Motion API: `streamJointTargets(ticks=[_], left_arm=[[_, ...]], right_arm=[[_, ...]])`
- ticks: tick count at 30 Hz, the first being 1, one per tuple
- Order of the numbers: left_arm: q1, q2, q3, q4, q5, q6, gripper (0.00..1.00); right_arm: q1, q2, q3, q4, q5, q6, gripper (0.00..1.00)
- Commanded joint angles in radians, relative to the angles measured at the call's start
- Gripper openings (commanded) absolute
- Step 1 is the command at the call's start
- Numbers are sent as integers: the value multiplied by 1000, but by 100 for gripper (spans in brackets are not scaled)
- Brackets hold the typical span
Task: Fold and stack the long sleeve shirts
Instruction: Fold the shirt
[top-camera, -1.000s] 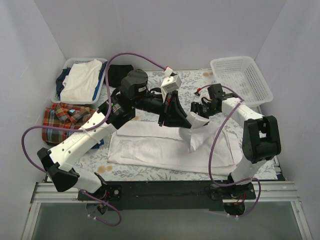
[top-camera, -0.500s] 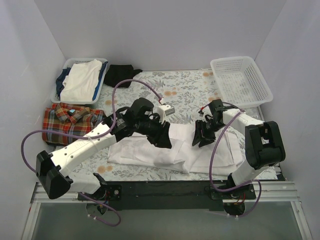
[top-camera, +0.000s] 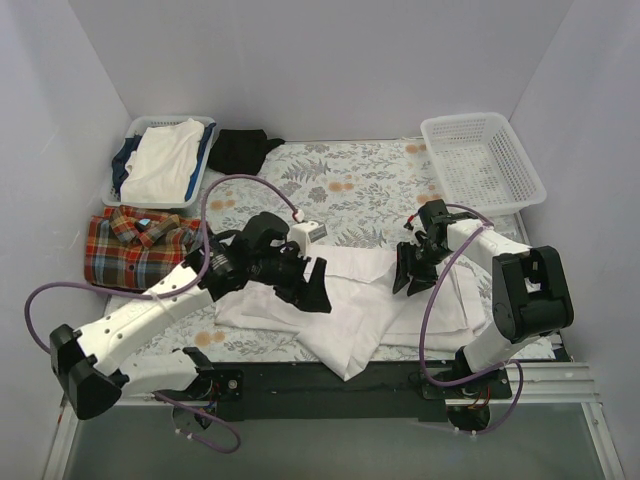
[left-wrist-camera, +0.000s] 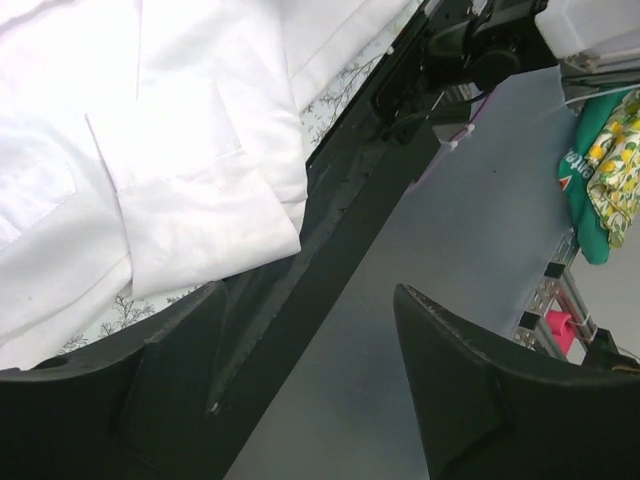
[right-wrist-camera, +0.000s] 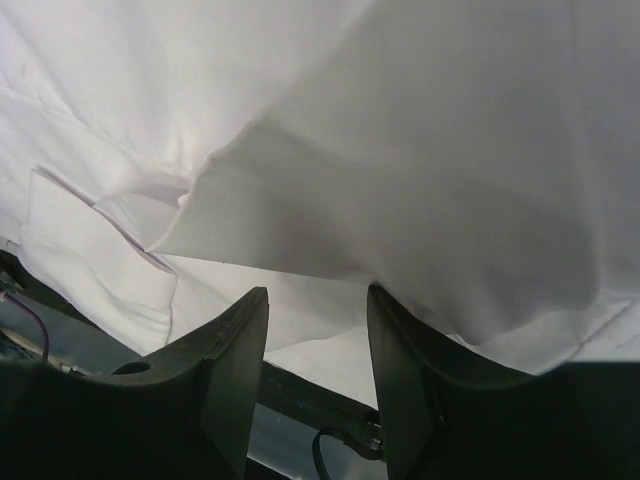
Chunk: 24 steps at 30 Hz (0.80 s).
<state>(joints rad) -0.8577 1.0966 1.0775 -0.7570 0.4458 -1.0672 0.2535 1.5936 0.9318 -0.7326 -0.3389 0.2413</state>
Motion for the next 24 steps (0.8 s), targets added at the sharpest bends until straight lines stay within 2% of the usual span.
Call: streamJointTargets(ticks=[1, 5, 7, 11, 20, 24], left_arm=[[-3, 129, 8, 27, 71, 16, 68], [-1, 320, 91, -7, 35, 79, 71], [-4, 440, 148, -27, 18, 87, 70], [-15, 569, 219, -33, 11, 99, 65], [-64, 736, 298, -22, -10, 85, 61], [-115, 781, 305, -12, -83, 84, 61]], right_arm=[[1, 3, -8, 7, 28, 15, 52], [1, 14, -2, 22, 23, 23, 52], [1, 14, 1, 28, 28, 26, 52], [1, 14, 7, 35, 24, 27, 52], [1, 19, 10, 59, 9, 29, 52], [1, 23, 18, 68, 6, 36, 52]])
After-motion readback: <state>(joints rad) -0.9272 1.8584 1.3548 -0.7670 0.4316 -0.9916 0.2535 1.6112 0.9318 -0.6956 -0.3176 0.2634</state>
